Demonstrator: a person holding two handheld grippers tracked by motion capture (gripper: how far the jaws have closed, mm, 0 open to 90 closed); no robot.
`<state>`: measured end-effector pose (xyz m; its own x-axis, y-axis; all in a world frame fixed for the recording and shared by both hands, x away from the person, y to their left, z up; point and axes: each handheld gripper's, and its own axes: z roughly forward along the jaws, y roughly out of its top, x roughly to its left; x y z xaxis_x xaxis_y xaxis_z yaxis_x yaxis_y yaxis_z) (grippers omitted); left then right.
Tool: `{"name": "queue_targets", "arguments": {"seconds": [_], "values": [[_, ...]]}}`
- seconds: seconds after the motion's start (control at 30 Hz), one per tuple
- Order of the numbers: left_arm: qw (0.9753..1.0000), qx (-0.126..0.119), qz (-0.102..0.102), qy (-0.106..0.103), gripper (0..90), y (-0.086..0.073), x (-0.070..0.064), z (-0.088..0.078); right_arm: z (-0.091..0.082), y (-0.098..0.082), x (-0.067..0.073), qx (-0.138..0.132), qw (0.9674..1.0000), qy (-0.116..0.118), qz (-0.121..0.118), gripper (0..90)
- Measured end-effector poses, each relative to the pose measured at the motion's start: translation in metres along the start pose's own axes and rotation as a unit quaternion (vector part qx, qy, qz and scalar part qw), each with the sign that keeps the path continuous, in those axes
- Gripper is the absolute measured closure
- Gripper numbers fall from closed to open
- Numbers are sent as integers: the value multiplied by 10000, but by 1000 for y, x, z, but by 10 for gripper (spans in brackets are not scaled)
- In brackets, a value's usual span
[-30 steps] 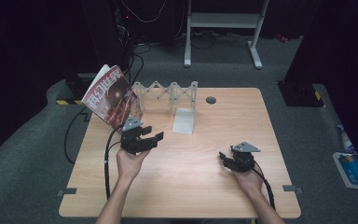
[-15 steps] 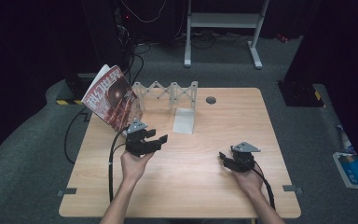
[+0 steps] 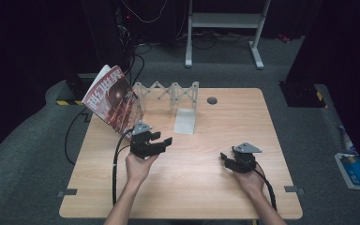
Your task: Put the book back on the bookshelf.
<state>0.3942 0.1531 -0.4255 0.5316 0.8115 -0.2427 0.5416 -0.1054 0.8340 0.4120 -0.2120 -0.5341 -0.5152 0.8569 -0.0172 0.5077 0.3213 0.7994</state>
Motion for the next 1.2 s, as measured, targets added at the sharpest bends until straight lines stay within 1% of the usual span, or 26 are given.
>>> {"name": "queue_targets", "arguments": {"seconds": [0.33,0.43,0.5,0.57,0.67,0.8,1.2], "values": [[10000,59,50,-5,410,-2,-3,8,0,0,0,-1,10000,2,0,397],[10000,66,14,-22,411,-3,-4,10,0,0,0,-1,10000,3,-1,397],[10000,82,43,-20,411,-4,-4,12,0,0,0,-1,10000,2,-3,397],[10000,87,8,-34,412,-5,-5,14,0,0,0,0,10000,3,0,397],[10000,88,11,-44,413,-6,-5,15,0,0,0,-1,10000,1,0,397],[10000,97,6,-19,413,-7,-5,18,0,0,0,0,10000,3,2,397],[9999,155,-32,-27,415,-13,-6,27,0,0,0,0,10000,4,0,397]]}}
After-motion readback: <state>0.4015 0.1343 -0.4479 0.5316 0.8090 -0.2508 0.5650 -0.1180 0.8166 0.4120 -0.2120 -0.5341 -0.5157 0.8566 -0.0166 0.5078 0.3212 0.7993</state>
